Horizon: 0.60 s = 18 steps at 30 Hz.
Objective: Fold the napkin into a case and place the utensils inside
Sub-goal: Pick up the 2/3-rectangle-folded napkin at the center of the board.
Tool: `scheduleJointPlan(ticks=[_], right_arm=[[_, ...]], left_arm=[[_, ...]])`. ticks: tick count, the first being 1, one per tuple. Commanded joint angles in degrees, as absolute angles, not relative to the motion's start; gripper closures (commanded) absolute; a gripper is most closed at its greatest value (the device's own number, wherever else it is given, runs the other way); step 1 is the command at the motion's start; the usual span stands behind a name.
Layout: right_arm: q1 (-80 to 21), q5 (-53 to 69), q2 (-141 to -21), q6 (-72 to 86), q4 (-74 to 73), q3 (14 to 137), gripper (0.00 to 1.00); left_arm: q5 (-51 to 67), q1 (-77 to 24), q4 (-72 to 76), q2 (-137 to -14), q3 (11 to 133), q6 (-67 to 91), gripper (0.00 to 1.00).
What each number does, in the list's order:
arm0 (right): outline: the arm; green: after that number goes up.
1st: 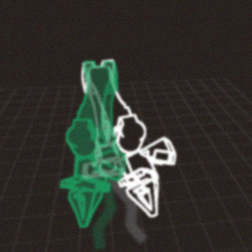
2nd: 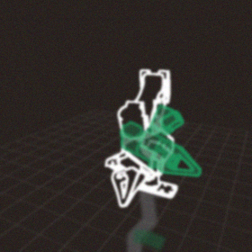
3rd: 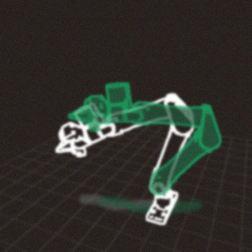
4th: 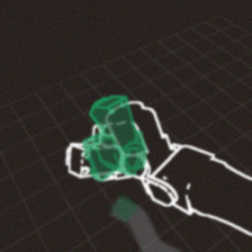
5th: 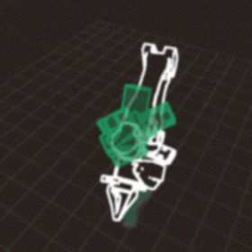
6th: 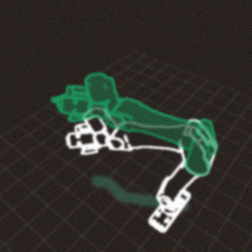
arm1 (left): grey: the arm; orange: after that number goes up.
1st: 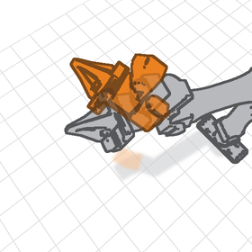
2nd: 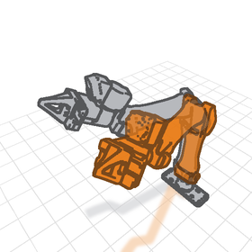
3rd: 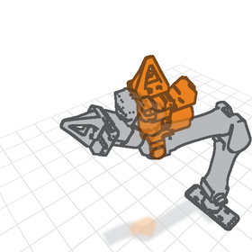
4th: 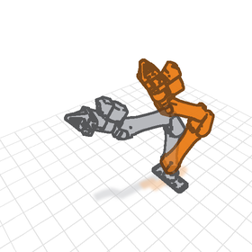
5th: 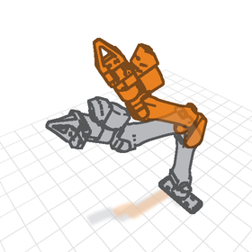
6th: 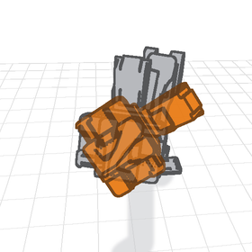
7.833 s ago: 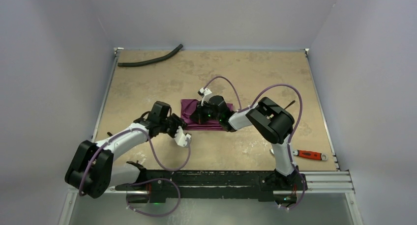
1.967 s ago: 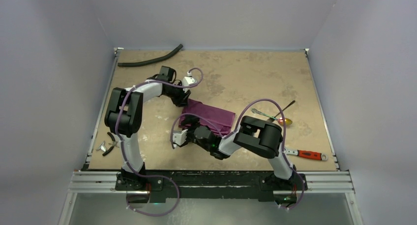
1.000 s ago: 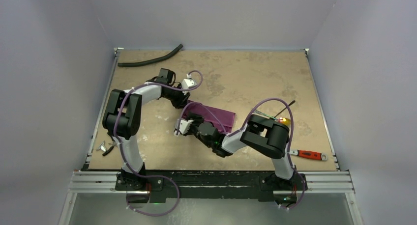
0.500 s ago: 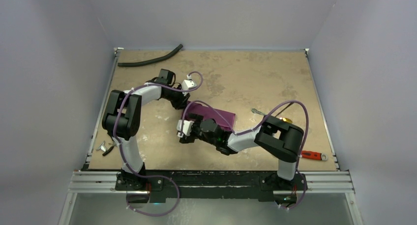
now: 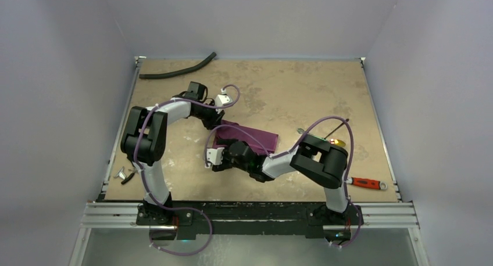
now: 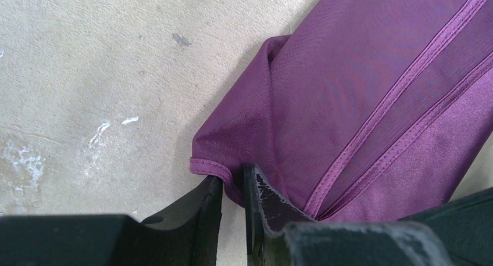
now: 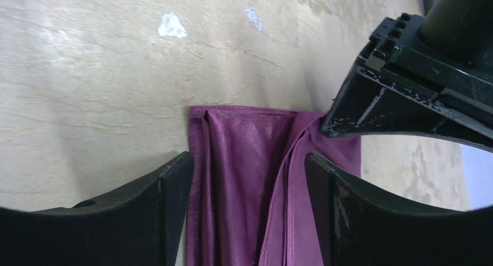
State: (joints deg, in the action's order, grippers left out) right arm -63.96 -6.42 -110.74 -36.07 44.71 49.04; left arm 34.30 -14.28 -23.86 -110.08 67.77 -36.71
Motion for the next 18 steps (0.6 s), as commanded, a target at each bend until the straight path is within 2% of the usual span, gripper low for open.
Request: scheduleJointPlan(ticks=[1,7,11,18], right_arm=[[-64.0,-12.5,-113.8,-43.2,48.7,50.0,0.29],[-64.9,-13.1,-116.7,-44.3,52.1,50.4,0.33],[-65.3,-16.8,-116.5,-44.8,60.8,47.6,0.51],[-65.3,-16.0,-112.4,-37.6,66.4,45.2,0.7]], left_arm=[[29.4,-14.9,-34.2,-114.9,64.2,-38.1,0.83],[28.9,-15.1,-34.2,-114.6,62.7,-38.3,0.84],[28.3,-15.1,-34.4,-114.4,62.2,-38.8,0.84],[27.6,-15.2,-34.6,-114.2,62.3,-39.2,0.86]])
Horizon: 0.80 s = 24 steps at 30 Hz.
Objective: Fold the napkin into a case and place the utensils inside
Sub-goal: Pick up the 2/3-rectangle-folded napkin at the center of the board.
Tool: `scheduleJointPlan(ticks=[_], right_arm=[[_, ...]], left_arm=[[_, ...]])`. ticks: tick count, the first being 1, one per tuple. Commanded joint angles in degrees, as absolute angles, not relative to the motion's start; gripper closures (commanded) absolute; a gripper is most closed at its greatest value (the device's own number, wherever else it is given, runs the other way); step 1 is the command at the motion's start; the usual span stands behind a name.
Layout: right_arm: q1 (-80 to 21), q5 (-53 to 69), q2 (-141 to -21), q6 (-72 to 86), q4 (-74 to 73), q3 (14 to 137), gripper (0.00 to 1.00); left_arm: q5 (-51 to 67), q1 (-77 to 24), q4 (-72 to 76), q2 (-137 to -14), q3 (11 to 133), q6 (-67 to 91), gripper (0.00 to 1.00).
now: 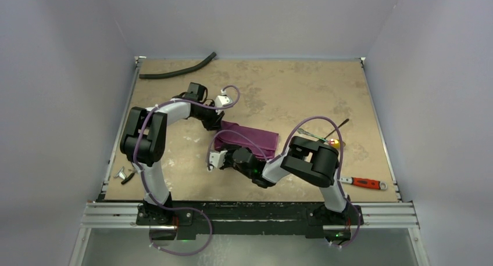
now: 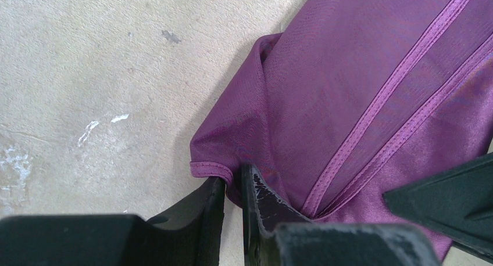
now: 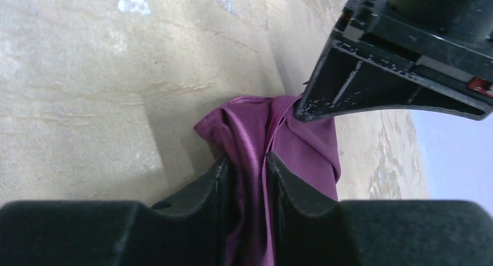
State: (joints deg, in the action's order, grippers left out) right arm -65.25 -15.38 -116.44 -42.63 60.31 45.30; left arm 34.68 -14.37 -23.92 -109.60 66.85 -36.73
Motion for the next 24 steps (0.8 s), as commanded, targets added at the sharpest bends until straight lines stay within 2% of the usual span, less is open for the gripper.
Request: scheduleJointPlan(ticks=[1,8,24], right_arm=[[-65.3,-15.7,-112.0,-36.4,66.2,45.4,0.72],[-65.4,-12.7,-112.7,-31.1,62.7,46.7,1.0],[-57.7,-4.0,-112.1,-18.5,55.1,47.8,1.0]], left_arm=[[27.6,-15.2,-34.6,-114.2,62.2,-39.4,0.86],[27.2,-15.3,-34.9,-113.7,61.5,-40.3,0.87],[28.3,-15.4,-36.6,-112.4,60.3,-43.2,0.88]])
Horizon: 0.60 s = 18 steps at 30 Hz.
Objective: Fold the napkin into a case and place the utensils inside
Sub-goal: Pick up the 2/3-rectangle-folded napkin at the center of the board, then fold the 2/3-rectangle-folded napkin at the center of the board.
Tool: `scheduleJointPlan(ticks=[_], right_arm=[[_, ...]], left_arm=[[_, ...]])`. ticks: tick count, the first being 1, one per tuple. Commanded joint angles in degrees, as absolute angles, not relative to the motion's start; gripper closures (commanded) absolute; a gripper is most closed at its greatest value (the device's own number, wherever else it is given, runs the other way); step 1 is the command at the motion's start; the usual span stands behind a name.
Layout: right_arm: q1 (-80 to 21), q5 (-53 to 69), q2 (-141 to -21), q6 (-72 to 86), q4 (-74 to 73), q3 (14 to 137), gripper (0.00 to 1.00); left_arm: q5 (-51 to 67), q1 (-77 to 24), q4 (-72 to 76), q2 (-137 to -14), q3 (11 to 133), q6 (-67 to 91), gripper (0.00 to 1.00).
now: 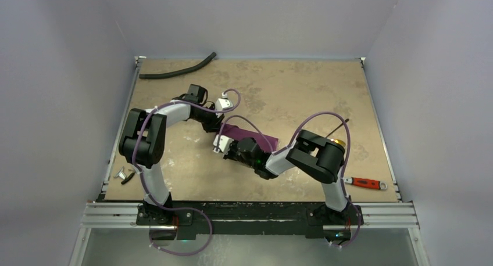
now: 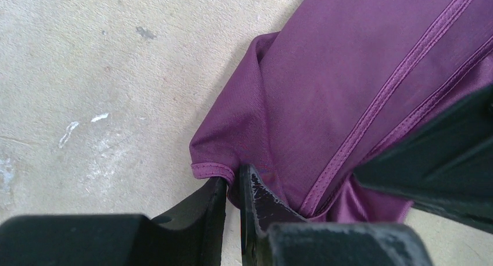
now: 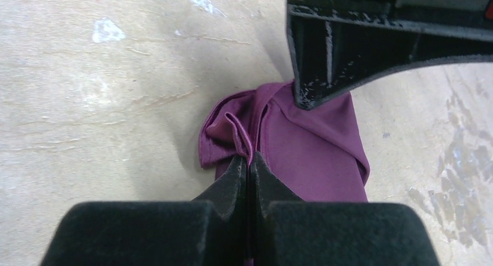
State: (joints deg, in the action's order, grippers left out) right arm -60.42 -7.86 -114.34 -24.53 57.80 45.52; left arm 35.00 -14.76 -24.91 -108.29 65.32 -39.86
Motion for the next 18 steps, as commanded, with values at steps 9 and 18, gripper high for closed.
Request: scheduleJointPlan(ticks=[9,18], right_arm=[[-52.4,7.4,-110.9,-7.8,53.5,47.8,1.0],[-44.9,19.8,-113.1,4.4,51.2,48.9,1.0]], left_arm=[[28.1,-15.4,-36.8,-112.7,59.6,-44.7,0.89],[28.2,-15.7,-36.7,-112.3,59.3,-45.2,0.9]])
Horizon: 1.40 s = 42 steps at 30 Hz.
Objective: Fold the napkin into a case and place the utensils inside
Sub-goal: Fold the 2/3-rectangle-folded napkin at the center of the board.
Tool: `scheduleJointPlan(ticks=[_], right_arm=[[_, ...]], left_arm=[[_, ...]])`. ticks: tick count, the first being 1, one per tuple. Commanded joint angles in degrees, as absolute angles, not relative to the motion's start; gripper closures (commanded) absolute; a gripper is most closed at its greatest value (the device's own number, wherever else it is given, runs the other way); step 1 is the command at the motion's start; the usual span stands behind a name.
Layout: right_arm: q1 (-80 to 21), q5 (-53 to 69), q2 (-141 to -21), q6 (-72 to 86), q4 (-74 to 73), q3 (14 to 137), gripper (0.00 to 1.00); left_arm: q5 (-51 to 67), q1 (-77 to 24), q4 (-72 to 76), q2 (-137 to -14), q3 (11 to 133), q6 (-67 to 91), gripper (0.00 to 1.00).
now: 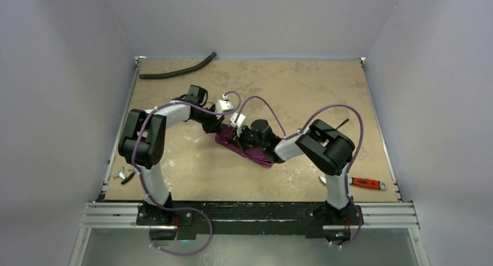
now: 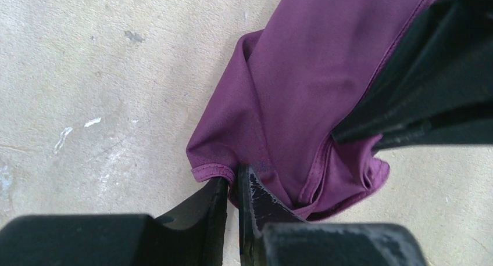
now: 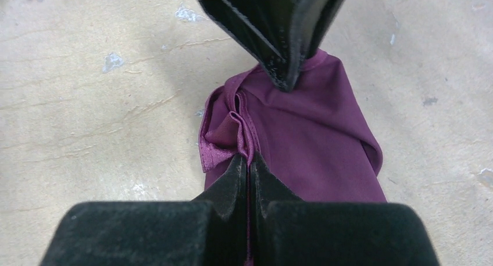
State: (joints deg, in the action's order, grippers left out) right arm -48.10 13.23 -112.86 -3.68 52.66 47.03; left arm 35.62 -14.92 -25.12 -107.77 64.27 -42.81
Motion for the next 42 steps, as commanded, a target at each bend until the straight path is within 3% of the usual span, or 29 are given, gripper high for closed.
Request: scheduleJointPlan(ticks=[1,8,15,19,30,37,42], right_arm=[[-43.9,21.1,-113.7,5.7,51.0,49.4,1.0],[-40.9,31.9,-118.7,12.0,47.1,54.4,1.0],[-39.7,35.8,-121.3,15.1,47.8,53.8,1.0],[-39.3,36.8,-121.7,15.5,47.6,53.7,1.0],[-38.4,38.7,-122.6,16.0,46.9,54.7,1.0],[-38.2,40.1,-122.9,15.7,46.6,54.7,1.0],[-38.0,41.6,-123.7,15.6,46.5,54.8,1.0]], left_arm=[[28.3,-15.8,-36.7,-112.3,59.2,-45.3,0.9],[28.5,-15.8,-36.4,-111.7,59.4,-45.6,0.88],[29.7,-15.7,-39.2,-109.2,62.5,-45.8,0.58],[31.7,-14.8,-44.3,-106.4,66.5,-48.4,0.48],[38.4,-14.7,-63.6,-105.3,75.2,-63.7,0.45],[41.8,-15.9,-61.1,-104.2,76.2,-61.5,0.45],[40.3,-19.7,-49.3,-101.8,69.1,-56.3,0.45]])
